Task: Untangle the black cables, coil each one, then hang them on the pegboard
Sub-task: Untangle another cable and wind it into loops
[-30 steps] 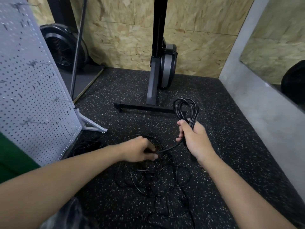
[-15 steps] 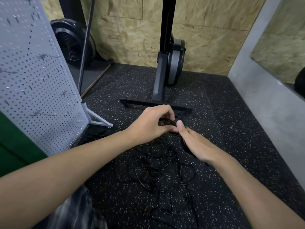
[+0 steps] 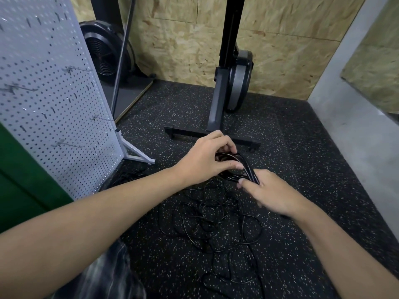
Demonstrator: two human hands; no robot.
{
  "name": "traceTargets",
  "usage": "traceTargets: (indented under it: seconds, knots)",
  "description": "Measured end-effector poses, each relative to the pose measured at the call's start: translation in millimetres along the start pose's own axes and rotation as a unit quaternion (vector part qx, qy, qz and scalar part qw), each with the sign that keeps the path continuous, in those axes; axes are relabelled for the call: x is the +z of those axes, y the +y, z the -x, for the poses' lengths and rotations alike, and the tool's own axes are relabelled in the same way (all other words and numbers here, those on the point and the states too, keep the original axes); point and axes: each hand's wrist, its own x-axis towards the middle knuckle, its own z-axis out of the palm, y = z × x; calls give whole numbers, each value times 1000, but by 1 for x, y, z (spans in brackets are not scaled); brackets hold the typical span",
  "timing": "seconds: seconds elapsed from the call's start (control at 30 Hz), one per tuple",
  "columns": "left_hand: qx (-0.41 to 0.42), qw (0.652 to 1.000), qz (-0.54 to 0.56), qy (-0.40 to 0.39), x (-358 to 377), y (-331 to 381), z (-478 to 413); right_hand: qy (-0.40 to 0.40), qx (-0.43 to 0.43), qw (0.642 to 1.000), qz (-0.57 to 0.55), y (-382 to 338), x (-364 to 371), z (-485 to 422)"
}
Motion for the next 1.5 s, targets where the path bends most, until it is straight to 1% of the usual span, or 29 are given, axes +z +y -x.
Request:
traceTargets:
  seconds: [0.07,0.17,0.23,0.3,0.37,0.43,0.5,0.57,0.6,0.67,0.73,0.83,0.9,1.03,1.13,1.23,1.3,1.33,1.4,1.47,1.5]
  knots:
    - [4,1000,-13,0,-1,-3,0,0,9,999,-44,4,-1,-2]
    - [30,998,-50,-3,-7,-12,-1,10,24,994,-103,11,-3,-1]
    - [25,997,-69,-22,-11,-20,-1,25,33,989,-145,12,-5,2]
    - [-5,996,-70,-47,-13,-27,1,35,39,983,-177,12,-6,5]
    - [-40,995,-59,-65,-11,-30,3,47,36,981,-186,10,-6,7]
    - [-71,996,-27,-52,-7,-29,4,54,34,978,-198,9,-6,7]
    - [-112,993,23,-23,-4,-24,3,54,41,965,-252,5,-4,7]
    - [-160,984,77,5,-1,-17,1,54,50,957,-282,-1,-4,8]
    - [-188,975,113,14,0,-13,1,54,54,956,-285,-2,-3,8]
    - [-250,946,204,25,3,-6,0,55,52,959,-274,-2,-2,6]
    - [-294,919,260,39,6,-2,0,53,38,970,-233,0,0,6]
    - [-331,875,346,72,12,6,-3,62,38,984,-163,1,4,5]
    - [-345,844,399,94,15,11,-5,68,32,986,-151,-3,7,5]
    - [-377,803,446,118,19,14,-8,54,29,981,-184,-8,12,1]
    - [-394,790,451,134,20,13,-8,52,19,972,-226,-12,16,-2]
    - [-407,784,451,127,20,14,-7,34,19,972,-230,-18,14,0]
    - [-411,786,450,105,18,13,-7,32,34,975,-216,-20,13,3]
    - [-406,792,447,90,15,13,-7,35,41,976,-211,-19,14,3]
    - [-377,816,433,59,9,11,-9,46,45,974,-218,-19,13,3]
    - [-343,841,419,25,3,9,-8,69,31,958,-278,-18,13,1]
    - [-331,849,412,4,2,8,-8,83,25,941,-327,-18,13,1]
